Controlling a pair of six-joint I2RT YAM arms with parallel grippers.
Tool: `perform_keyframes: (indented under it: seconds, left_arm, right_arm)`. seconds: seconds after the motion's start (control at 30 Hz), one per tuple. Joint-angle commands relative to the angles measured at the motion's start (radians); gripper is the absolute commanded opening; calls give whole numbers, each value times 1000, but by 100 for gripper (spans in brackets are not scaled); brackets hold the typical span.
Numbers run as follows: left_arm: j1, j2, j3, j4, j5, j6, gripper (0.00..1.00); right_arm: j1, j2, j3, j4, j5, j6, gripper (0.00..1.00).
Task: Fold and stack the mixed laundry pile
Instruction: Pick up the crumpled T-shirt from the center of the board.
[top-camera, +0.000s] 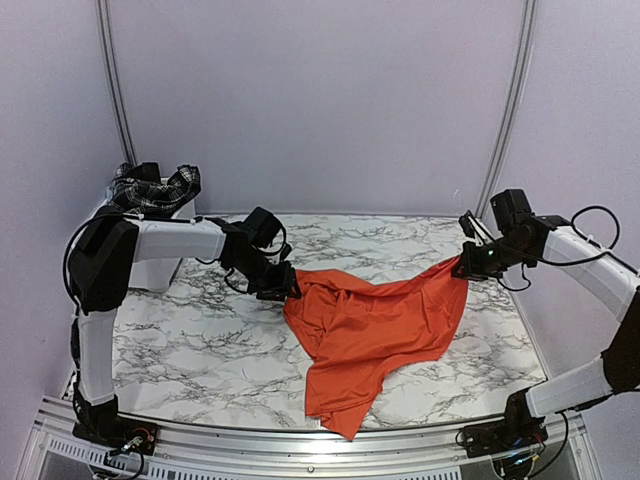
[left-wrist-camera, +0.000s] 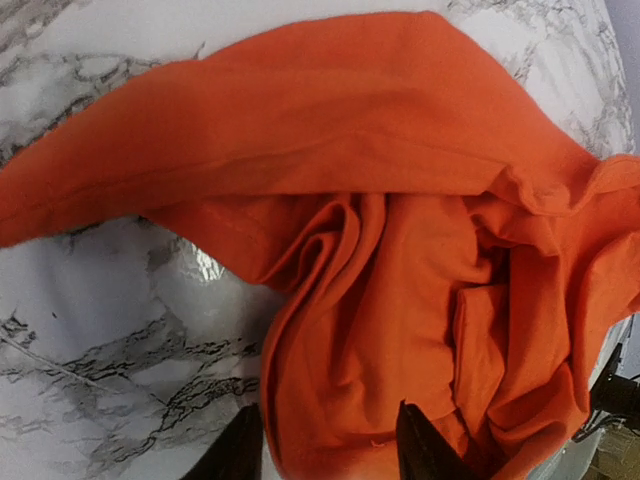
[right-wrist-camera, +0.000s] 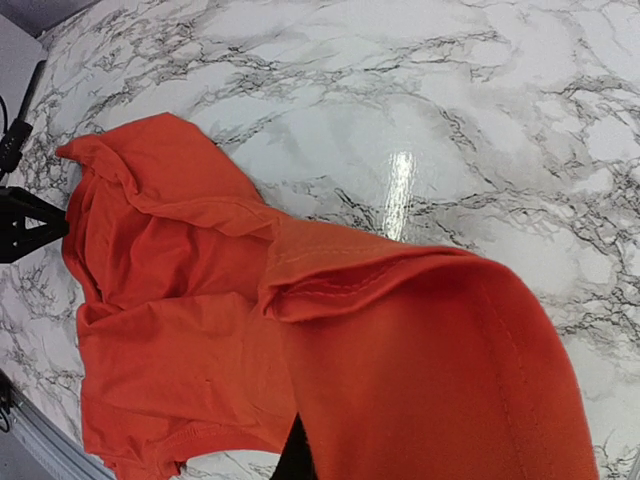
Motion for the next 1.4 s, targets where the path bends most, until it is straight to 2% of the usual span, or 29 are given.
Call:
perform_keyframes:
  seconds: [0.0, 0.1, 0.23, 0.43, 0.57, 0.7, 0.73, 0.83, 0.9, 1.03, 1.37]
  left_arm:
    - [-4, 23, -26, -38, -16, -36, 32]
    - [-4, -62, -134, -52, -40, -44, 0]
    - [7, -293, -345, -110, -116, -84, 0]
    - [31, -592, -655, -209, -160, -253, 0]
    - [31, -698, -776, -228, -141, -370, 0]
    - [35, -721, -817, -228, -159, -372, 1]
    - [33, -725, -789, -226, -167, -343, 9]
    - [22, -758, -665, -226, -261, -217, 47]
    - [27, -752, -591, -222, -307, -157, 62]
    - [31, -616, -489, -191, -245, -86, 64]
    - [31, -396, -396, 3, -106, -108, 63]
  right_arm:
    - [-11, 10, 72, 7, 24, -7, 0]
    - [-26, 10, 82, -1, 20, -11, 0]
    - [-42, 3, 78, -27, 27, -29, 0]
    - [-49, -13, 15, -45, 34, -56, 0]
    - [-54, 4, -18, -42, 61, -52, 0]
    - [-64, 41, -38, -17, 5, -59, 0]
    - [-64, 49, -40, -12, -30, -65, 0]
    - [-64, 72, -45, -4, -118, -92, 0]
    - [-64, 79, -52, 8, -149, -96, 0]
    - [-64, 89, -48, 19, -159, -92, 0]
    - [-64, 94, -36, 21, -159, -83, 0]
